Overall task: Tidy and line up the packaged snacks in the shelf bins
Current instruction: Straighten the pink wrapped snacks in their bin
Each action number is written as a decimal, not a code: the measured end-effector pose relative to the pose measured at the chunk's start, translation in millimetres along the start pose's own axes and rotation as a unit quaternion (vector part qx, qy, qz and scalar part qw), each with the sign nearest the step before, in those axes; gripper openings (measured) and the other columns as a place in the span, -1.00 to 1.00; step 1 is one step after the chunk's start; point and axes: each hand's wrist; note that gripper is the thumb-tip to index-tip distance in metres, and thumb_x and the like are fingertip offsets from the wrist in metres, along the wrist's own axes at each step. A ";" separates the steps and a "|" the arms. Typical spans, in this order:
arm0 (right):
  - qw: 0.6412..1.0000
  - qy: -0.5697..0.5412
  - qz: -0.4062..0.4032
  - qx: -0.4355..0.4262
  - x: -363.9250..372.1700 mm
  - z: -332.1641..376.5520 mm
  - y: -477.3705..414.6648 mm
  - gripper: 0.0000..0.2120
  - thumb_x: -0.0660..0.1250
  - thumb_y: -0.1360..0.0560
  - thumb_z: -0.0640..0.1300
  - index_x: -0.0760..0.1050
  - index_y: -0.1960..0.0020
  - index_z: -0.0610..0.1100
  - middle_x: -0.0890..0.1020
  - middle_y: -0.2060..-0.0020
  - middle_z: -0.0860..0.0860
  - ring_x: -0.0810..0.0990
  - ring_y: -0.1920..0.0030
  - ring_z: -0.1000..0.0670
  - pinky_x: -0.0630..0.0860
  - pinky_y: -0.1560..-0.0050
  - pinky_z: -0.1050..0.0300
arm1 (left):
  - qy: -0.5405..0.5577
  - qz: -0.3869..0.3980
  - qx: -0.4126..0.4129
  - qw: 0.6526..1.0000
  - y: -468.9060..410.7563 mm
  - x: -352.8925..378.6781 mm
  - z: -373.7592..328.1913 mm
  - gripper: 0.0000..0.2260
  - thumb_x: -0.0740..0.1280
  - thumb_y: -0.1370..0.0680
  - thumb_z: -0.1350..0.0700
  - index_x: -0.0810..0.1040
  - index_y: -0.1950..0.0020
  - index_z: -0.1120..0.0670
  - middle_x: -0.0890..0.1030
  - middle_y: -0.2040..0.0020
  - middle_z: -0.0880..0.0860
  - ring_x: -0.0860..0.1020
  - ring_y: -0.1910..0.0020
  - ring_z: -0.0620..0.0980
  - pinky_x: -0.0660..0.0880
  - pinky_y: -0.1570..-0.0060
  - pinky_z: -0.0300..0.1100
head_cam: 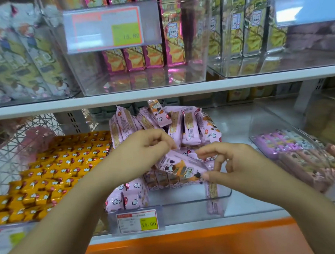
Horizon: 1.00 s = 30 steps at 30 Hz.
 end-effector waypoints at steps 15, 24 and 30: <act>0.960 -0.169 -0.221 -0.032 -35.2 -17.0 15.0 -0.66 0.51 -0.28 -0.08 0.56 -0.03 0.11 0.63 0.14 0.00 0.62 0.12 -0.12 0.59 0.11 -0.01 | 0.009 0.056 -0.062 0.996 -19.5 68.2 19.5 -0.88 0.36 -0.54 0.06 0.56 -0.06 0.01 0.59 0.16 -0.12 0.53 0.24 -0.21 0.45 0.15 -0.42; 0.952 -0.187 -0.239 -0.047 -38.1 -20.7 15.9 -0.62 0.44 -0.25 0.02 0.52 -0.06 0.05 0.69 0.13 0.09 0.65 0.09 0.07 0.57 0.04 0.22 | -0.151 0.038 0.032 0.987 -32.0 102.7 15.0 -0.72 0.35 -0.52 0.10 0.51 -0.23 0.01 0.58 0.03 0.03 0.54 0.03 0.02 0.45 0.04 -0.15; 0.962 -0.154 -0.223 -0.038 -38.1 -21.3 16.0 -0.68 0.48 -0.33 -0.08 0.53 -0.06 0.04 0.68 0.14 0.10 0.64 0.10 0.11 0.58 0.06 0.21 | -0.100 0.098 0.029 0.990 -27.5 95.2 14.4 -0.80 0.37 -0.52 0.19 0.51 -0.13 0.05 0.48 -0.05 -0.02 0.57 0.11 -0.10 0.46 0.07 -0.28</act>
Point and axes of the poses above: each hand's wrist, its own y-axis away from the middle knuckle, its own x-axis out of the palm, z = x × y
